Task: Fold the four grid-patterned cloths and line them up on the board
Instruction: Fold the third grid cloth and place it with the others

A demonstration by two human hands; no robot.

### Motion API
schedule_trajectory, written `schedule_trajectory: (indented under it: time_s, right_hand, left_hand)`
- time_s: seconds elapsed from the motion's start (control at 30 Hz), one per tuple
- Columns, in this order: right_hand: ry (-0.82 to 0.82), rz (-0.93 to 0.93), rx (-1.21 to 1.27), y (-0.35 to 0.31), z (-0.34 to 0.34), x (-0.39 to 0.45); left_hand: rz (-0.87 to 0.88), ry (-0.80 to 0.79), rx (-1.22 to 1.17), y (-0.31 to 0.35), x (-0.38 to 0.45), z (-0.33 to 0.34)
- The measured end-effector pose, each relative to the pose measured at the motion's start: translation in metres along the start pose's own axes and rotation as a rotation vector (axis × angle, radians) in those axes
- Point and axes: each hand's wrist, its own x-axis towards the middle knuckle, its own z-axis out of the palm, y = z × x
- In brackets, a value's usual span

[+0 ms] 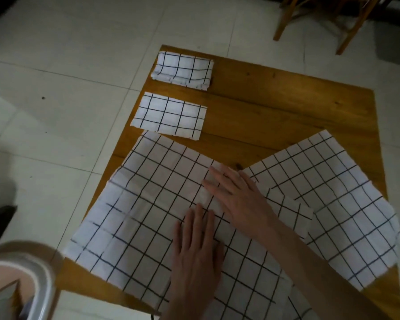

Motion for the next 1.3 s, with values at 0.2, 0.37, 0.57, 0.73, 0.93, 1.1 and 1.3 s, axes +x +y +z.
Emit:
schedule_trajectory:
  time_s: [0.2, 0.37, 0.57, 0.73, 0.93, 1.1, 1.3]
  right_hand:
    - [0.051, 0.063, -0.049, 0.011, -0.004, -0.019]
    - [0.075, 0.112, -0.064, 0.008, 0.006, -0.052]
    - [0.112, 0.112, -0.031, -0.001, 0.010, -0.067]
    - [0.120, -0.022, -0.027, -0.003, 0.004, -0.053]
    - [0.149, -0.208, 0.021, 0.000, 0.002, -0.031]
    - [0.295, -0.289, 0.023, -0.004, -0.003, -0.021]
    - [0.285, -0.297, 0.077, -0.006, -0.011, -0.014]
  left_hand:
    - [0.146, -0.034, 0.057, -0.022, 0.005, -0.006]
    - [0.220, -0.038, 0.066, -0.032, 0.000, -0.011]
    - [0.002, 0.049, 0.016, -0.031, -0.023, -0.010]
    - [-0.009, 0.061, -0.003, -0.031, -0.035, -0.008]
    - [-0.162, 0.137, -0.008, -0.033, -0.039, -0.012]
    - [-0.153, 0.118, -0.010, -0.039, -0.037, -0.018]
    - [-0.088, 0.145, -0.064, -0.038, -0.028, -0.027]
